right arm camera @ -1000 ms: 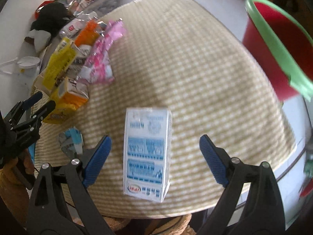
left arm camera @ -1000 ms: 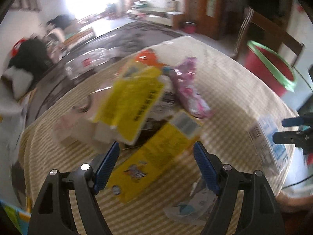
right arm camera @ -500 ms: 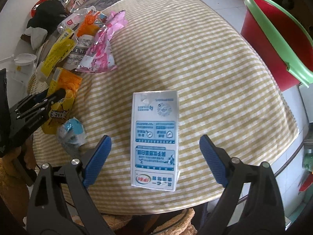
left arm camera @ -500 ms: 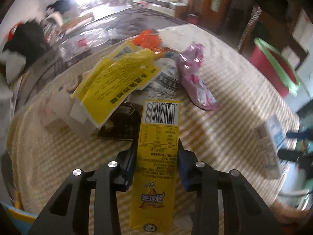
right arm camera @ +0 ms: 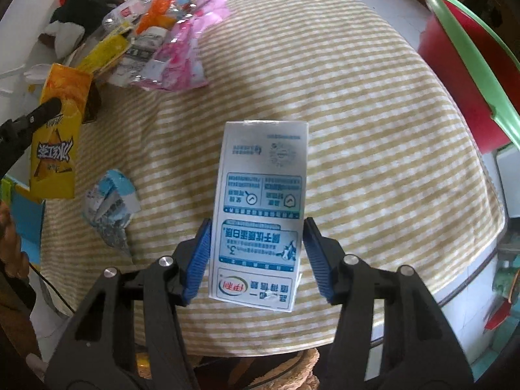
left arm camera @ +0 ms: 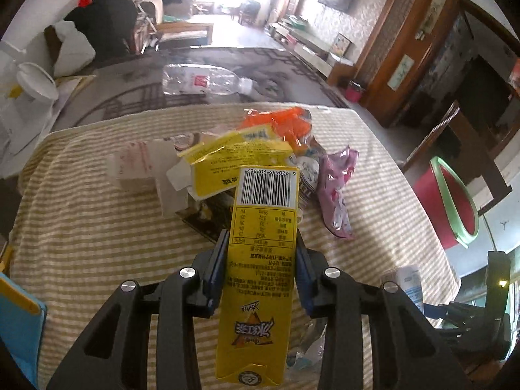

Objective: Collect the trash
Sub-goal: 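Lift the milk carton with the right tool and the yellow box with the left tool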

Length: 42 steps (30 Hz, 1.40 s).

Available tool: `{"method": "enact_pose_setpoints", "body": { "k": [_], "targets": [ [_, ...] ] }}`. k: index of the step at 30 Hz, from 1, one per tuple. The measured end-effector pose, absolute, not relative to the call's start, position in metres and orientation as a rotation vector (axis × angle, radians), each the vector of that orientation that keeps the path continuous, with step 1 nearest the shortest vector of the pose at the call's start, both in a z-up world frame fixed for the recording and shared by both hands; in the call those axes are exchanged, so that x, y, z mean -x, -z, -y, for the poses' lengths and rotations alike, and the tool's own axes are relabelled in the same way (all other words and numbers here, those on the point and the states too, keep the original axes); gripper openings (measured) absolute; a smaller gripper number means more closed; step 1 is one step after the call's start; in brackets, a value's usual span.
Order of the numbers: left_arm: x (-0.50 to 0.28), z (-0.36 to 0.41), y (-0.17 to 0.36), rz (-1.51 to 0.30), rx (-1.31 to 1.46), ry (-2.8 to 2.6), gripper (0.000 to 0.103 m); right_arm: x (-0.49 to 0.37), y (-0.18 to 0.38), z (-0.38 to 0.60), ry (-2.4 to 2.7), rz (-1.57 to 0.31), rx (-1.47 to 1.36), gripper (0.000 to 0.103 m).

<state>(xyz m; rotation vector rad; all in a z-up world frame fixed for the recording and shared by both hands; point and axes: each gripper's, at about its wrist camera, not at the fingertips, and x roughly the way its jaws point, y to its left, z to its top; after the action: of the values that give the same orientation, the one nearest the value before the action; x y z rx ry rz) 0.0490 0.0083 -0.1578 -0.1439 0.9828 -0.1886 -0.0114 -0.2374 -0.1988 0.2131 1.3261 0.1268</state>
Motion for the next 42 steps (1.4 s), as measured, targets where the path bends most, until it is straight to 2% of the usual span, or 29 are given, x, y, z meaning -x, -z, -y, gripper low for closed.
{"method": "enact_pose_setpoints", "body": {
  "k": [6,12,16,17,18,19,29,42],
  "targets": [
    [-0.048,-0.005,0.151,-0.962,0.143,0.176,0.034,-0.007,0.183,0.216,-0.173,-1.249,-0.121,0.054],
    [-0.048,-0.012,0.147,-0.948,0.149,0.162,0.034,-0.018,0.193,0.206,-0.182,-1.271,-0.107,0.055],
    [-0.044,-0.015,0.145,-0.94,0.139,0.153,0.034,-0.022,0.193,0.205,-0.169,-1.253,-0.11,0.069],
    [-0.044,-0.015,0.145,-0.939,0.135,0.153,0.034,-0.022,0.194,0.203,-0.172,-1.254,-0.105,0.069],
    [-0.043,-0.015,0.144,-0.937,0.133,0.153,0.034,-0.023,0.195,0.201,-0.179,-1.258,-0.097,0.057],
    [-0.043,-0.015,0.143,-0.933,0.132,0.152,0.034,-0.019,0.195,0.204,-0.182,-1.263,-0.092,0.051],
    [-0.035,-0.004,0.137,-0.918,0.104,0.14,0.034,-0.013,0.165,0.215,-0.193,-1.155,-0.152,0.051],
    [-0.034,0.01,0.125,-0.909,0.099,0.13,0.034,-0.01,0.144,0.231,-0.208,-1.109,-0.181,0.051]
  ]
}}
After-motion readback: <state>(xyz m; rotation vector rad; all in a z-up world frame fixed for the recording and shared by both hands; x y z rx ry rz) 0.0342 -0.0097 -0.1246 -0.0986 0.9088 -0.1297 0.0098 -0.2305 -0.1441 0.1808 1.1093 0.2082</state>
